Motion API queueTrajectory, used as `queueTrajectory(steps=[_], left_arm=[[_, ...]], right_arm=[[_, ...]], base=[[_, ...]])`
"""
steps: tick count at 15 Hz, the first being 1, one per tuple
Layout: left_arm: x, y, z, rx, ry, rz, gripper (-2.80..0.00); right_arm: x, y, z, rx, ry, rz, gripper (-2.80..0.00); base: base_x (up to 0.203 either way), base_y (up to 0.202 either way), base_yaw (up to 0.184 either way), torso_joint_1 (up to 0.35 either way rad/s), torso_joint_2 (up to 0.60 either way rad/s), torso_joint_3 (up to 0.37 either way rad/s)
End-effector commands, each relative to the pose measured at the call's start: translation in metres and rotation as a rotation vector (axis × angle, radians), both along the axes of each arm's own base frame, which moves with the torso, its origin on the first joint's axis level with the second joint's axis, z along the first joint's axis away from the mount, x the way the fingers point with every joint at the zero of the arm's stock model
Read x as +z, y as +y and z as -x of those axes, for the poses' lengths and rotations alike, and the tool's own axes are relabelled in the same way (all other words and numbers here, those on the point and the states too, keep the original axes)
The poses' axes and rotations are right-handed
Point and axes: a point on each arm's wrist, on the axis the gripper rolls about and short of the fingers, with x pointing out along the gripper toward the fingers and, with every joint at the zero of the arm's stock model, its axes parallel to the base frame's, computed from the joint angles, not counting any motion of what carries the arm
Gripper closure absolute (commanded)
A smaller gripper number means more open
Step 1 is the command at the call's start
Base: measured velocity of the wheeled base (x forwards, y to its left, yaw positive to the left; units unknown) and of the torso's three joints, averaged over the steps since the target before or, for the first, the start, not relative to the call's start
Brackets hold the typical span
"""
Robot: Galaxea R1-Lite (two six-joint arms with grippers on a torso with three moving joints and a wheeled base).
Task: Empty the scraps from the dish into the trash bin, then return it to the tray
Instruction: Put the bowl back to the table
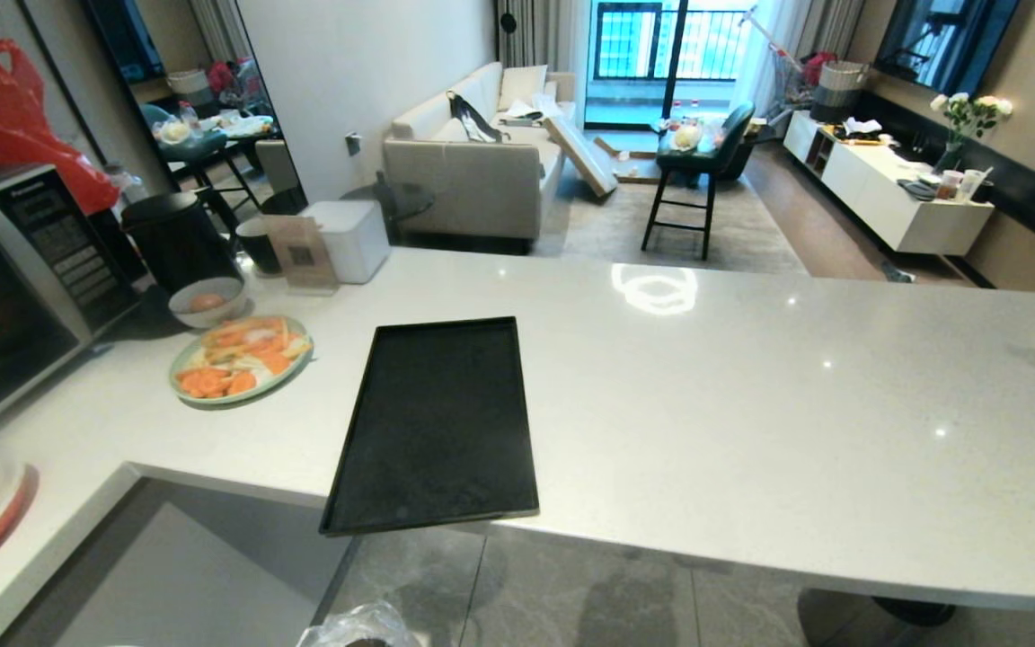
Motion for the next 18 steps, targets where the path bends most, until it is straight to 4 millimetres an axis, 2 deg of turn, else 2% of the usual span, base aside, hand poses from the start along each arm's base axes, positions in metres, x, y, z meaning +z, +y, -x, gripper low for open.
queueTrajectory(steps=[1,3,6,10,14,16,18], left_arm=[[0.016,-0.001,-0.028,-0.046,0.203,-0.012,0.0],[0.029,-0.004,-0.054,-0.085,0.324,-0.025,0.0],[0.048,-0.012,-0.106,-0.127,0.484,-0.044,0.0],[0.068,-0.033,-0.191,-0.178,0.593,-0.069,0.0],[0.08,-0.056,-0.272,-0.224,0.609,-0.114,0.0],[0.087,-0.063,-0.297,-0.239,0.65,-0.131,0.0],[0.079,-0.071,-0.322,-0.258,0.719,-0.151,0.0]], right_arm=[[0.0,0.0,0.0,0.0,-0.001,-0.001,0.0],[0.0,0.0,0.0,0.0,-0.001,-0.001,0.0],[0.0,0.0,0.0,0.0,-0.001,-0.001,0.0],[0.0,0.0,0.0,0.0,-0.001,0.001,0.0],[0.0,0.0,0.0,0.0,-0.001,0.0,0.0],[0.0,0.0,0.0,0.0,-0.001,-0.001,0.0],[0.0,0.0,0.0,0.0,-0.001,-0.001,0.0]], base=[[0.0,0.0,0.0,0.0,0.0,0.0],[0.0,0.0,0.0,0.0,0.0,0.0],[0.0,0.0,0.0,0.0,0.0,0.0],[0.0,0.0,0.0,0.0,0.0,0.0],[0.0,0.0,0.0,0.0,0.0,0.0],[0.0,0.0,0.0,0.0,0.0,0.0],[0.0,0.0,0.0,0.0,0.0,0.0]])
